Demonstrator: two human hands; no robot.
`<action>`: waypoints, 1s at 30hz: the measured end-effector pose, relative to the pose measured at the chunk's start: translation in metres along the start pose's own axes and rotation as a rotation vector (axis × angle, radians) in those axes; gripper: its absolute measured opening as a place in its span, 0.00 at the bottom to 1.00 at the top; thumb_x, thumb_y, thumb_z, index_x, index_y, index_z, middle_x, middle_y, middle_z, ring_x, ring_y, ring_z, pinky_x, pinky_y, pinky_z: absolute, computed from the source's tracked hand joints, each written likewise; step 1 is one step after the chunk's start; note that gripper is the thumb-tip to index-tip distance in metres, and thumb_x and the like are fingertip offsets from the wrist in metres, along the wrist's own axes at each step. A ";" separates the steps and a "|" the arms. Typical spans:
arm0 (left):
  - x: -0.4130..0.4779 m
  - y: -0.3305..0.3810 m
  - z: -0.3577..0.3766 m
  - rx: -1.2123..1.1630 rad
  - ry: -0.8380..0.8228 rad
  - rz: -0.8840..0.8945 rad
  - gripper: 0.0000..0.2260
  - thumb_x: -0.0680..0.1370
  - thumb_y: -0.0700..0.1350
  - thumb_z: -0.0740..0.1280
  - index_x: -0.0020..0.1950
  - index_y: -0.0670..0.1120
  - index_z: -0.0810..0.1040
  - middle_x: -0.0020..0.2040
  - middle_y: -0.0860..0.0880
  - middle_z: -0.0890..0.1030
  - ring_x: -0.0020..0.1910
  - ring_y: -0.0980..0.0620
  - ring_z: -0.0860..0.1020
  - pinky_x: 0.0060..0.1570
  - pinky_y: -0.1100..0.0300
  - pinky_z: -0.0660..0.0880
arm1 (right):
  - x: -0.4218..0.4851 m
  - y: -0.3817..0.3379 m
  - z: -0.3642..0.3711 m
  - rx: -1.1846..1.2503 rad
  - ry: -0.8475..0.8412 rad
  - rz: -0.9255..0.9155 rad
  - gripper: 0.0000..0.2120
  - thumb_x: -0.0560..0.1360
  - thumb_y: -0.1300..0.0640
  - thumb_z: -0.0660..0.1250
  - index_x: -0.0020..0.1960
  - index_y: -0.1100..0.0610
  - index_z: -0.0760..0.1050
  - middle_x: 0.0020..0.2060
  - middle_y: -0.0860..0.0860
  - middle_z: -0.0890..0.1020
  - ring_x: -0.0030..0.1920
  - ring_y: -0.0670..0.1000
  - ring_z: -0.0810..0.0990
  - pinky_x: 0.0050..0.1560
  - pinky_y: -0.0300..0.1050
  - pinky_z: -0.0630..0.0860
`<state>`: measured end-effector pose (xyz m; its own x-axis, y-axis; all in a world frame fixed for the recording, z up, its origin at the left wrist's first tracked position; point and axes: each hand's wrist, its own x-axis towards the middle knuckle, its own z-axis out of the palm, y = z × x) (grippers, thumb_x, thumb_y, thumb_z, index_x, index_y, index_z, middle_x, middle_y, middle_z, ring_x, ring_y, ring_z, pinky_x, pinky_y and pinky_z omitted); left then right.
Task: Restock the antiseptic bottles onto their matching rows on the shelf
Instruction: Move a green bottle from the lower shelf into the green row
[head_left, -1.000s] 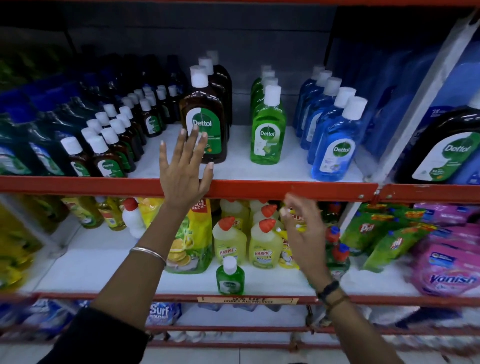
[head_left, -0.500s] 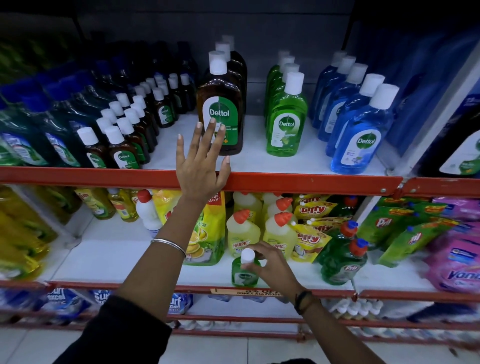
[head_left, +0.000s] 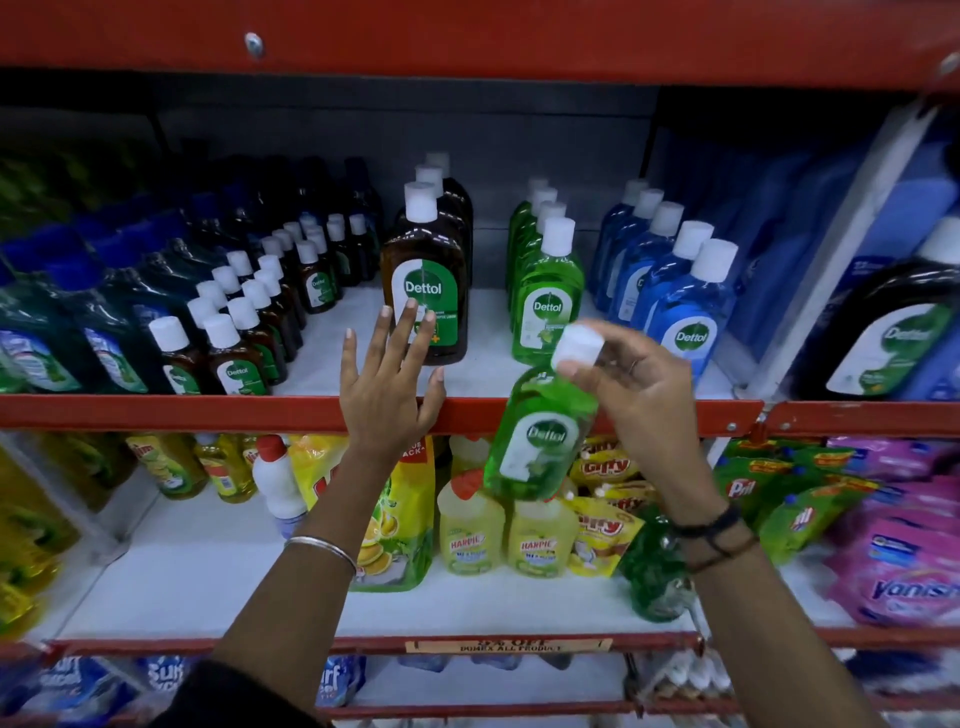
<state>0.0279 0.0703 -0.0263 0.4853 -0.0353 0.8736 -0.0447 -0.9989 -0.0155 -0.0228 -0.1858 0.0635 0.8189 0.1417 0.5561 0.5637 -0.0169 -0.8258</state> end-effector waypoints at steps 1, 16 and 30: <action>0.000 0.000 0.000 -0.001 0.001 0.001 0.25 0.81 0.55 0.53 0.78 0.51 0.60 0.76 0.48 0.67 0.77 0.47 0.62 0.75 0.42 0.54 | 0.011 -0.006 -0.003 0.016 0.029 -0.032 0.17 0.69 0.58 0.74 0.56 0.53 0.78 0.50 0.52 0.84 0.50 0.51 0.83 0.52 0.45 0.79; 0.000 0.001 0.000 -0.009 -0.006 -0.008 0.25 0.80 0.55 0.54 0.76 0.50 0.63 0.76 0.48 0.67 0.76 0.47 0.64 0.74 0.41 0.56 | 0.096 0.025 -0.005 -0.165 0.072 -0.047 0.16 0.72 0.57 0.71 0.60 0.54 0.76 0.51 0.54 0.82 0.51 0.52 0.81 0.58 0.58 0.78; 0.000 0.002 -0.002 -0.001 -0.019 -0.022 0.25 0.79 0.55 0.54 0.76 0.51 0.64 0.76 0.48 0.67 0.76 0.47 0.64 0.74 0.43 0.55 | 0.075 0.022 -0.011 -0.258 0.093 -0.113 0.24 0.74 0.53 0.70 0.68 0.56 0.70 0.62 0.53 0.79 0.61 0.46 0.77 0.64 0.40 0.73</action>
<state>0.0263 0.0681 -0.0257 0.5029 -0.0137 0.8642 -0.0343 -0.9994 0.0041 0.0521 -0.1862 0.0886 0.7489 0.0659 0.6594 0.6511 -0.2585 -0.7136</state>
